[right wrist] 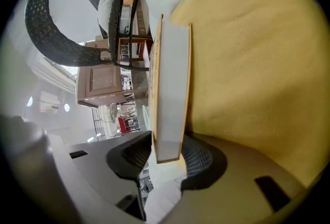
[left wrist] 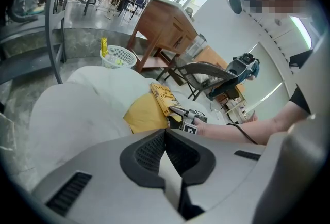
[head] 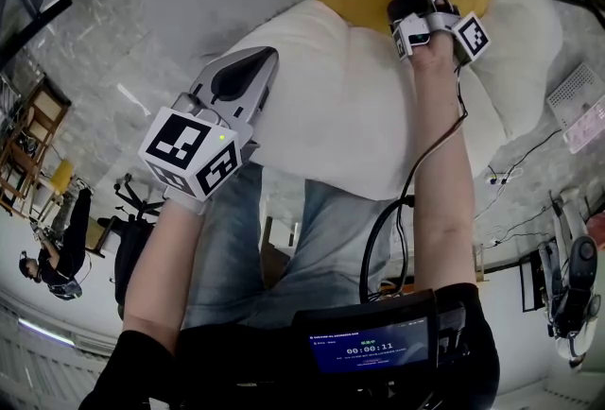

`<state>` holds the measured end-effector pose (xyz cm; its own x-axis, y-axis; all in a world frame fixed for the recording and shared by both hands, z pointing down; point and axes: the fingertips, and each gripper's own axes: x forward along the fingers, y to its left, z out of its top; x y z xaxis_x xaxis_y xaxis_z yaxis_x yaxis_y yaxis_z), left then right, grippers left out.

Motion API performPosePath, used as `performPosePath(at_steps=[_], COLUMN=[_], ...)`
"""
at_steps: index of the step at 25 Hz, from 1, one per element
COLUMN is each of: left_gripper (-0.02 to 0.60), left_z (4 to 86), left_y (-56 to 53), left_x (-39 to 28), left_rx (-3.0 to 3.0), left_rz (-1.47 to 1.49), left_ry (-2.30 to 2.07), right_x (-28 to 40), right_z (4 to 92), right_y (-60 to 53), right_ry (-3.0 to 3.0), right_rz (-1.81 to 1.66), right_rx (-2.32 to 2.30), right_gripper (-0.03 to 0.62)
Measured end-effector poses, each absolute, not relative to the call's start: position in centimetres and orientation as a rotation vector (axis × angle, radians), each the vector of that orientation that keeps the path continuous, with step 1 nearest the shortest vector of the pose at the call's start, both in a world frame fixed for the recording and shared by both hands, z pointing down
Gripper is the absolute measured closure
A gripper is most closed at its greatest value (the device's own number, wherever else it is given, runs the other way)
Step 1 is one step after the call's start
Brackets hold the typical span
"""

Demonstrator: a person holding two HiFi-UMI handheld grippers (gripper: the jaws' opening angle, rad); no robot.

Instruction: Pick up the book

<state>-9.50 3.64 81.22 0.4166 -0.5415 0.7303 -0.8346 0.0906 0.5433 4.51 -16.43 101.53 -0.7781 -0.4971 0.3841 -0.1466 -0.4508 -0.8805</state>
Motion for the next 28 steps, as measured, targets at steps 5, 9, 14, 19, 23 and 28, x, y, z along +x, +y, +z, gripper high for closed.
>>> performPosePath(at_steps=[5, 9, 14, 19, 23, 28], left_gripper=[0.568, 0.568, 0.568, 0.568, 0.568, 0.568], left_z=[81.2, 81.2, 81.1, 80.6, 80.3, 79.3], left_y=[4.0, 4.0, 4.1, 4.0, 4.1, 5.0], left_x=[-9.9, -10.2, -10.4, -10.5, -9.8, -10.4], left_rx=[1.581, 1.583, 1.584, 1.585, 1.577, 1.563], left_rz=[0.333, 0.329, 0.334, 0.341, 0.346, 0.352], left_ry=[-1.256, -1.268, -1.275, -1.291, -1.300, -1.325], right_x=[5.0, 5.0, 4.9, 4.5, 5.1, 3.7], right_z=[101.3, 101.0, 100.2, 99.0, 98.2, 96.0], right_y=[-16.6, -16.7, -16.8, -16.7, -15.9, -14.1], right_ry=[1.530, 1.564, 1.593, 1.649, 1.681, 1.707], right_rz=[-2.280, -2.260, -2.238, -2.240, -2.253, -2.268], right_rx=[-0.957, -0.956, -0.942, -0.884, -0.848, -0.775], right_gripper=[0.408, 0.414, 0.423, 0.427, 0.427, 0.429])
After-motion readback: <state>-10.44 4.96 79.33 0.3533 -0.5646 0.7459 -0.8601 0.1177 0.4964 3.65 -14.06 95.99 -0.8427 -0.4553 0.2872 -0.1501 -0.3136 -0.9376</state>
